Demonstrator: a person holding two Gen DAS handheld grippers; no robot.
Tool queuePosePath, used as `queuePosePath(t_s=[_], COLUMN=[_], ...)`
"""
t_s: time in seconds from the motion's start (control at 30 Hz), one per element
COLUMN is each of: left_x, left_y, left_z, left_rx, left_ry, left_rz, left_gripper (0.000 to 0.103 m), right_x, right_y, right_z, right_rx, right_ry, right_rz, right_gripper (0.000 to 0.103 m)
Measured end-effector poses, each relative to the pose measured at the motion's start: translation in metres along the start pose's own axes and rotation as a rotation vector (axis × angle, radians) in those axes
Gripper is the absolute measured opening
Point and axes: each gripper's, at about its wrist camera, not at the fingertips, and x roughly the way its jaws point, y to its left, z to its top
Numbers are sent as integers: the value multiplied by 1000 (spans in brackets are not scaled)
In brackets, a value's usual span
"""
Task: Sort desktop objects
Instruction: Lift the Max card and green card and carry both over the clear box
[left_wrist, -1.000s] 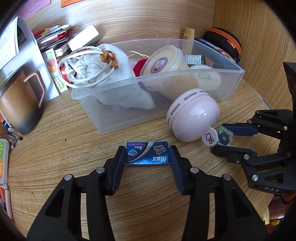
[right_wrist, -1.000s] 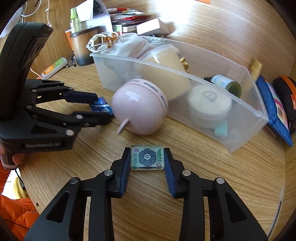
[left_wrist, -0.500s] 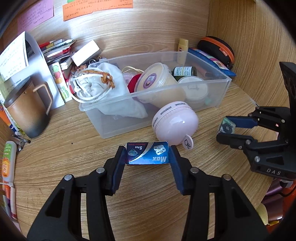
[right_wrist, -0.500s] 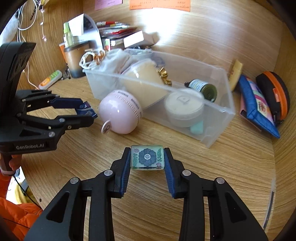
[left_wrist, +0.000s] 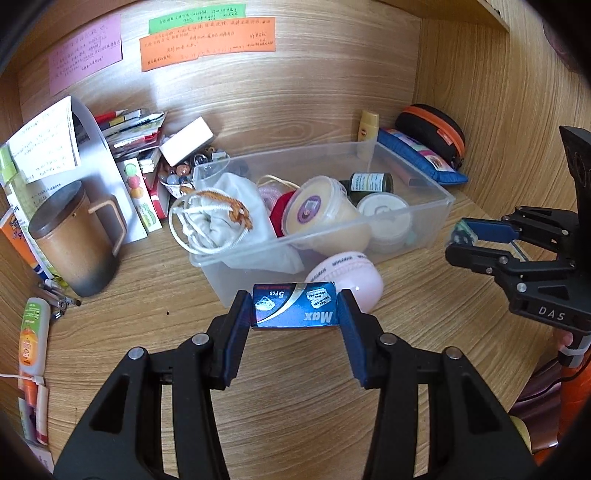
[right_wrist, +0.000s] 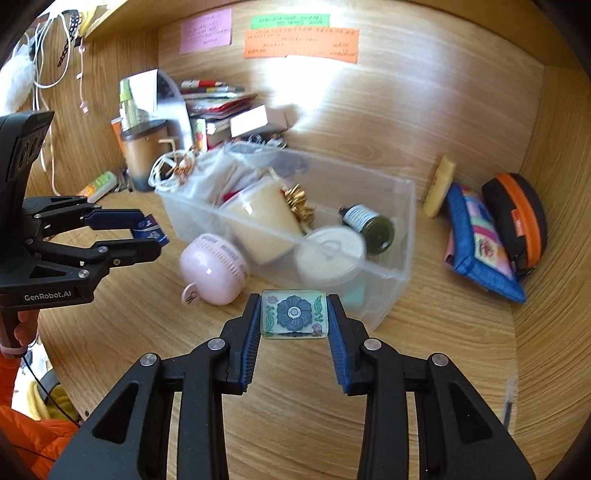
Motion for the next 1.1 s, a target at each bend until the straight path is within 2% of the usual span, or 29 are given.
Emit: queuePosePath(t_s=[0.6, 0.83, 1.1], left_x=[-14, 1, 21], left_y=[2, 9, 17], left_z=[38, 51, 56], left_rx=[-8, -17, -32], left_ry=[-102, -93, -63], left_rz=[-37, -40, -42], left_gripper=[47, 47, 47], right_x=[-8, 7, 39], right_y=[-18, -26, -32], right_z=[28, 43, 55], right_rx=[-11, 16, 31], right_ry=[-54, -60, -26], right_rz=[-29, -19, 9], right_gripper=[31, 31, 31])
